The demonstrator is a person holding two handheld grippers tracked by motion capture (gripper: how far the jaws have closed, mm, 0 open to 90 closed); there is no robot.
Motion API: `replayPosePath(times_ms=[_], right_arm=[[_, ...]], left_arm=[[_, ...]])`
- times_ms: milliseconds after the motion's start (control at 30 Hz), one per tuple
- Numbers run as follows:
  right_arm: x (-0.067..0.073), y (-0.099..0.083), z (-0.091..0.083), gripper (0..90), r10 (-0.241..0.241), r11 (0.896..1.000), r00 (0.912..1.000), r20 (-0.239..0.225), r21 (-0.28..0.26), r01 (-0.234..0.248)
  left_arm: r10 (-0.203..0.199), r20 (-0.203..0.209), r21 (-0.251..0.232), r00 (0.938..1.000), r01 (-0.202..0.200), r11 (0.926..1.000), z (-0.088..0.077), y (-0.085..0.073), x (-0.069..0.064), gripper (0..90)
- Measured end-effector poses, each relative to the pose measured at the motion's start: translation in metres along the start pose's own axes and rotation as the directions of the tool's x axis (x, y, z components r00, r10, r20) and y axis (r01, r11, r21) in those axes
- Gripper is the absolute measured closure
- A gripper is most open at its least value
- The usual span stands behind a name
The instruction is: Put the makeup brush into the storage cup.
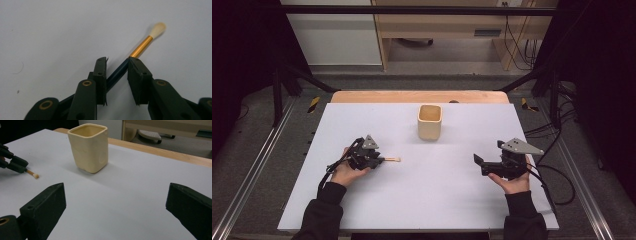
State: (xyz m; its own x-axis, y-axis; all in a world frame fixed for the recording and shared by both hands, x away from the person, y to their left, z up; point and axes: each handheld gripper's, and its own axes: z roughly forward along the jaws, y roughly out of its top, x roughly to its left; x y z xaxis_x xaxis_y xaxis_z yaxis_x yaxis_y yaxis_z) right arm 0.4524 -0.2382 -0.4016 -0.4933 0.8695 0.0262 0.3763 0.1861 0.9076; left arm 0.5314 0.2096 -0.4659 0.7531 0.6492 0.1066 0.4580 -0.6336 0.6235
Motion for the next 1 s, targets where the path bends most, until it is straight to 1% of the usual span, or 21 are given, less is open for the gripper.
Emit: replayPosePath(times_ms=[67, 100, 133, 167, 233, 267, 300, 467, 500, 567, 633, 667, 700, 733, 767, 833, 933, 967, 1000], right_arm=[[0.0, 0.0, 0.0, 3.1, 0.0, 1.0, 1.0, 0.0, 0.002, 0.0], [0.0, 0.0, 0.0, 3.1, 0.0, 1.0, 1.0, 0.001, 0.003, 0.0], [0.0, -0.001, 0.001, 3.1, -0.003, 1.0, 1.0, 0.001, 0.005, 0.003], [0.0, -0.001, 0.001, 3.0, 0.004, 1.0, 1.0, 0.001, 0.007, -0.004], [0.0, -0.001, 0.001, 3.0, 0.003, 1.0, 1.0, 0.002, 0.009, -0.003], [0.0, -0.001, 0.001, 3.0, -0.001, 1.0, 1.0, 0.002, 0.01, 0.001], [0.0, -0.001, 0.001, 3.0, 0.003, 1.0, 1.0, 0.0, 0.008, -0.003], [0.0, -0.001, 0.001, 3.0, 0.004, 1.0, 1.0, 0.001, 0.008, -0.004], [0.0, -0.001, 0.001, 3.0, 0.0, 1.0, 1.0, 0.002, 0.007, 0.0], [0.0, -0.001, 0.001, 3.0, 0.002, 1.0, 1.0, 0.001, 0.008, -0.002], [0.0, -0.001, 0.001, 3.0, 0.004, 1.0, 1.0, -0.001, 0.009, -0.004], [0.0, -0.001, 0.001, 3.0, 0.004, 1.0, 1.0, -0.001, 0.009, -0.004], [0.0, -0.001, 0.001, 3.0, 0.003, 1.0, 1.0, -0.001, 0.009, -0.003], [0.0, -0.001, 0.001, 3.0, 0.003, 1.0, 1.0, -0.001, 0.009, -0.003], [0.0, -0.001, 0.001, 3.0, 0.002, 1.0, 1.0, -0.001, 0.009, -0.002], [0.0, -0.001, 0.0, 3.0, 0.003, 1.0, 1.0, -0.002, 0.007, -0.003], [-0.001, -0.001, 0.0, 3.0, 0.006, 1.0, 1.0, 0.0, 0.006, -0.006], [-0.001, -0.002, 0.0, 3.0, 0.007, 1.0, 1.0, 0.002, 0.007, -0.007], [-0.001, -0.002, 0.0, 3.0, 0.007, 1.0, 1.0, 0.002, 0.007, -0.007]], left_arm=[[-0.006, 0.007, 0.005, 1.0, 0.006, 1.0, 0.0, 0.0, -0.001, 73.5], [-0.011, 0.011, 0.007, 0.9999, 0.01, 0.9999, 0.0, 0.001, -0.001, 73.5], [-0.011, 0.006, 0.01, 0.9999, 0.011, 0.9999, 0.0, 0.001, -0.002, 75.1], [-0.009, 0.005, 0.014, 0.9999, 0.009, 0.9999, 0.0, 0.001, -0.002, 76.9], [-0.019, 0.012, 0.023, 0.9998, 0.018, 0.9996, 0.0, 0.002, -0.003, 78.1], [-0.021, 0.005, 0.021, 0.9998, 0.021, 0.9996, 0.0, 0.002, -0.004, 79.4], [-0.032, 0.004, 0.019, 0.9995, 0.032, 0.9993, 0.0, 0.002, -0.005, 81.2], [-0.046, -0.005, 0.049, 0.9989, 0.046, 0.9977, -0.002, 0.003, -0.006, 81.5], [-0.064, -0.01, 0.052, 0.9979, 0.065, 0.9966, -0.003, 0.003, -0.007, 81.5], [-0.07, -0.012, 0.055, 0.9975, 0.07, 0.996, -0.003, 0.003, -0.008, 81.5], [-0.068, -0.016, 0.072, 0.9975, 0.069, 0.995, -0.004, 0.004, -0.008, 81.5], [-0.07, -0.018, 0.072, 0.9974, 0.071, 0.9949, -0.004, 0.004, -0.008, 81.5], [-0.079, -0.021, 0.067, 0.9967, 0.08, 0.9945, -0.005, 0.006, -0.006, 80.6], [-0.079, -0.021, 0.067, 0.9967, 0.08, 0.9945, -0.005, 0.006, -0.006, 79.2], [-0.083, -0.009, 0.06, 0.9965, 0.083, 0.9947, -0.007, 0.007, -0.004, 79.2], [-0.091, -0.001, 0.052, 0.9958, 0.091, 0.9945, -0.009, 0.009, -0.001, 76.7], [-0.074, -0.003, 0.08, 0.9972, 0.074, 0.994, -0.011, 0.014, -0.001, 72.5], [-0.074, -0.001, 0.09, 0.9972, 0.074, 0.9931, -0.011, 0.015, -0.002, 69.0], [-0.069, -0.002, 0.108, 0.9976, 0.069, 0.9917, -0.01, 0.017, -0.001, 69.0]])
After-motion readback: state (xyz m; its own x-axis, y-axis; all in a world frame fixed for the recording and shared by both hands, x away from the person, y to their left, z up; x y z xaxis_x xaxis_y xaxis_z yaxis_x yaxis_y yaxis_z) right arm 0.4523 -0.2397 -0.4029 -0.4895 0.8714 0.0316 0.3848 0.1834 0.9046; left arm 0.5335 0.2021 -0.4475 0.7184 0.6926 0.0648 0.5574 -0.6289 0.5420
